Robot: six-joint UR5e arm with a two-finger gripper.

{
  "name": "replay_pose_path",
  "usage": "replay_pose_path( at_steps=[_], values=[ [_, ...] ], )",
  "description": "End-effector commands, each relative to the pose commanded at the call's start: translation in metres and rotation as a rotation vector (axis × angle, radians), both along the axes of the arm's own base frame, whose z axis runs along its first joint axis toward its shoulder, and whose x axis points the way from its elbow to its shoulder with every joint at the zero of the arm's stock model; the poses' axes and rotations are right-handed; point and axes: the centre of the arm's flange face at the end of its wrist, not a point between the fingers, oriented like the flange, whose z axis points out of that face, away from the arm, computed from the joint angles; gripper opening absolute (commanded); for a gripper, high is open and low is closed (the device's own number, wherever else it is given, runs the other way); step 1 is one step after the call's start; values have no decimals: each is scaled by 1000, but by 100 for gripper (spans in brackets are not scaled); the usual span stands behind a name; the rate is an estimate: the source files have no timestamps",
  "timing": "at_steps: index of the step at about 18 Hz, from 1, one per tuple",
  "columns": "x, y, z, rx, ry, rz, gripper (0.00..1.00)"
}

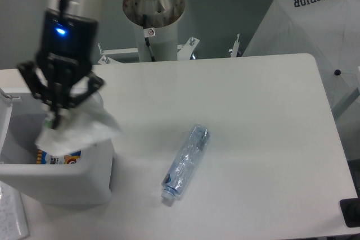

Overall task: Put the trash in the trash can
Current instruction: 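Carry the bag over the white bin and open the gripper, then raise the gripper from the bin and move it over the water bottle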

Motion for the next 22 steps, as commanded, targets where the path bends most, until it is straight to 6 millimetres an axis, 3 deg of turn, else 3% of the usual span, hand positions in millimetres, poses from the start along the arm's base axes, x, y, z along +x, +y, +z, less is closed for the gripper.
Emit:
replay_pose_path(
  at_steps=[5, 7, 9, 10, 11, 13, 18, 22],
  values=[
    [7, 10, -24, -40, -44, 2, 1],
    [6, 12, -27, -44, -42, 1, 8],
    [4, 17, -30, -44, -46, -2, 48],
    [1, 23, -35, -49, -56, -6, 83],
    [0, 25, -41, -59, -65, -3, 100],
    [-5, 25, -50, -74, -73, 4, 100],
    [-16, 35, -47, -65, -59, 3, 100],
    [-65, 24, -20, -17, -36, 79, 100]
  ],
)
